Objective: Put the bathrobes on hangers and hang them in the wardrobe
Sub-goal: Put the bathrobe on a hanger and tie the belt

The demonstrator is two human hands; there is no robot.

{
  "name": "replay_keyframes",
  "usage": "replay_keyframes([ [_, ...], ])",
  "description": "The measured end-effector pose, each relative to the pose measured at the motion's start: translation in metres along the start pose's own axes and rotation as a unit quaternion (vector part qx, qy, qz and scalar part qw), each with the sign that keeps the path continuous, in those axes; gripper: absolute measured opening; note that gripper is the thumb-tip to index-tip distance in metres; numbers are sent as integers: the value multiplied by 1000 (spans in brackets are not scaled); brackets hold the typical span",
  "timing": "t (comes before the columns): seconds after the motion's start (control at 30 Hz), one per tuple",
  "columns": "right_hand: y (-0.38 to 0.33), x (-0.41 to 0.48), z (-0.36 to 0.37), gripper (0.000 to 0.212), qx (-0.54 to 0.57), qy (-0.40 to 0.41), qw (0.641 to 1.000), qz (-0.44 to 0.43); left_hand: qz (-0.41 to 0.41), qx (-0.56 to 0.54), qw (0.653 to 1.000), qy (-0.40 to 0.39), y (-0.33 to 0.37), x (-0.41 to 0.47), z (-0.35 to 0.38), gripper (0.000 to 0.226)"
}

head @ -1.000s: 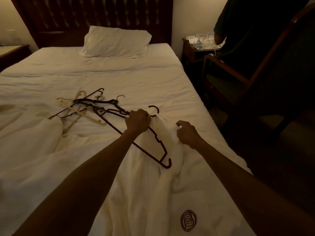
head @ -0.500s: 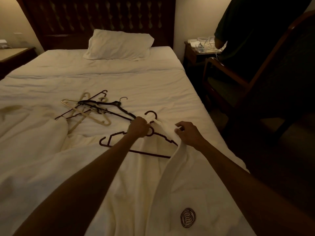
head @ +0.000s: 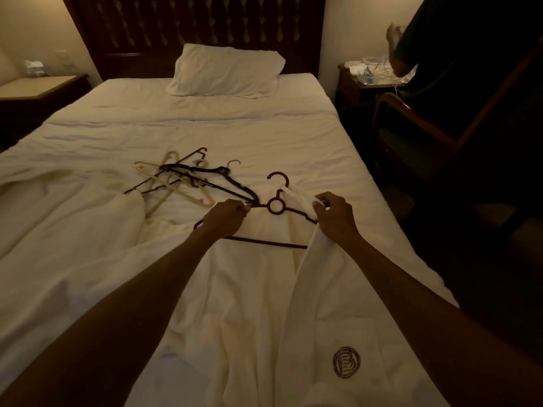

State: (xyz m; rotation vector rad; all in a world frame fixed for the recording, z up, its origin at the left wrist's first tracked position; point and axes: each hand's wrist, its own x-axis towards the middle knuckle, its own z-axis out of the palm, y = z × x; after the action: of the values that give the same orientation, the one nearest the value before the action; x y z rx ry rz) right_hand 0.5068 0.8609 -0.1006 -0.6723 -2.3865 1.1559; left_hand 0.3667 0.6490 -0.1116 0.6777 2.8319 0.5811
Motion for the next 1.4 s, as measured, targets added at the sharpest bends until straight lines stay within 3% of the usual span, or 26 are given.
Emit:
replay_keyframes([
  [0.1,-9,1,2,18,-8,18,1000,-21,-5,87,996,-14,24,-13,-4,38],
  [0.17,-13,1,1,18,-7,29,999,-21,17,91,995,-43,37,-19,-3,39],
  [0.23,-17,1,-3,19,0,26,1000,-16,10,8,995,-96,45,-17,2,44],
  [0.37,-16,1,-13,20,-14,10,1000,-11,-48,-108,990,-74,57,-18,21,47],
  [0.53,2,2,-24,18,-46,-7,999,-9,-97,-209,953,-200,78,-31,46,23],
  [0.6,12,-1,-25,19,-47,-26,999,-9,-100,-234,955,-152,76,-27,56,29],
  [0.7,28,-13,-21,31,-118,-74,988,-71,-124,-278,941,-145,74,-28,65,25],
  [0.77,37,-23,-14,28,-197,-143,959,-143,-145,-309,923,-179,71,-31,71,22],
  [0.87,41,-39,-4,23,-282,-280,903,-161,-174,-370,898,-164,62,-33,70,23],
  [0.97,45,-44,0,29,-334,-340,867,-145,-164,-335,915,-153,51,-25,69,20],
  [1.17,50,-41,-4,31,-337,-357,862,-124,-184,-219,950,-124,44,-9,72,61],
  [1.4,52,-37,-4,32,-351,-360,858,-104,-148,-102,980,-81,47,-13,86,66],
])
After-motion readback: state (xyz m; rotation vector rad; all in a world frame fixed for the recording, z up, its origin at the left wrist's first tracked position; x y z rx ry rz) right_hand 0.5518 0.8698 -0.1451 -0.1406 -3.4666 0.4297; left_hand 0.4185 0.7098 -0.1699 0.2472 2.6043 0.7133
